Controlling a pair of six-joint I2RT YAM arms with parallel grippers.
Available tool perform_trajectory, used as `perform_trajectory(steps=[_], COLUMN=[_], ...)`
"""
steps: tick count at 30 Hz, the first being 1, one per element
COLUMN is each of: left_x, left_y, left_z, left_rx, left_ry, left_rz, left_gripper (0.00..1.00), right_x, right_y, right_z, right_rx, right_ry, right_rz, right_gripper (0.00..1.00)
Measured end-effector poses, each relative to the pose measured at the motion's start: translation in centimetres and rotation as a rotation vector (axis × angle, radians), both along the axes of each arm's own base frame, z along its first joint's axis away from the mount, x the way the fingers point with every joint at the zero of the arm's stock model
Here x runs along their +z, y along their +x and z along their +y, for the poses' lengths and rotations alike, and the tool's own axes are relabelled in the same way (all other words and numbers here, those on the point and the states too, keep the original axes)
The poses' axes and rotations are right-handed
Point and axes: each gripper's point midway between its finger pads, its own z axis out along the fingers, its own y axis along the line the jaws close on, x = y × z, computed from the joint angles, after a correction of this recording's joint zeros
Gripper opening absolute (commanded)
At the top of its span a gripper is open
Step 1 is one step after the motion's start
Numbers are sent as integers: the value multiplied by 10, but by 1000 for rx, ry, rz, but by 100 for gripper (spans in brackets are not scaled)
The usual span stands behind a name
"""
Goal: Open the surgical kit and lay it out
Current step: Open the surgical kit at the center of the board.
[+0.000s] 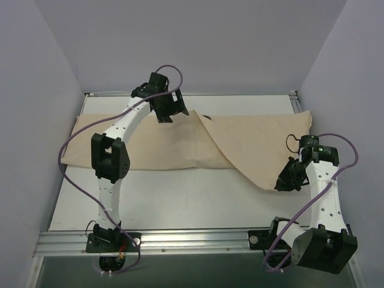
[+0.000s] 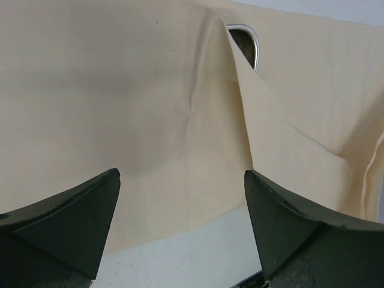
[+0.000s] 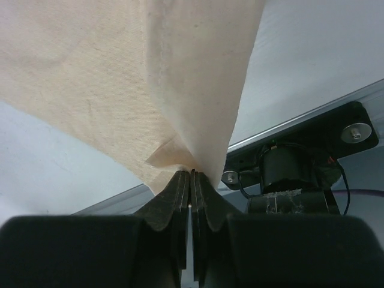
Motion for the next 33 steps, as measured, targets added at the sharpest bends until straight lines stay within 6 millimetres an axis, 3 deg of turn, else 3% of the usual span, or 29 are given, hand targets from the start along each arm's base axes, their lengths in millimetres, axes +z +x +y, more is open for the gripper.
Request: perform_trajectory(steps=[4, 9, 14, 19, 25, 33], left_x=[-6, -26, -50, -67, -65, -51], left_y=[23, 49, 49, 48, 52, 54], left_z=[-19, -58, -86, -92, -94, -104], left_rx=[16, 26, 49, 95, 128, 126], left_ry=[-43, -91, -140, -164, -188, -240], left_rz=[0, 6, 70, 132, 142, 128], left_gripper=[94, 99, 87, 81, 56, 51], right_x=[10, 11, 15, 18, 24, 26], right_y=[9, 10, 13, 15, 19, 18], right_z=[-2, -2, -3, -3, -5, -4], right_rx=[5, 9, 25, 31, 39, 40], right_ry=[-10, -3, -4, -5, -14, -18], right_rz=[-44, -53, -71, -80, -107, -123], right_gripper=[0, 0, 0, 0, 0, 0])
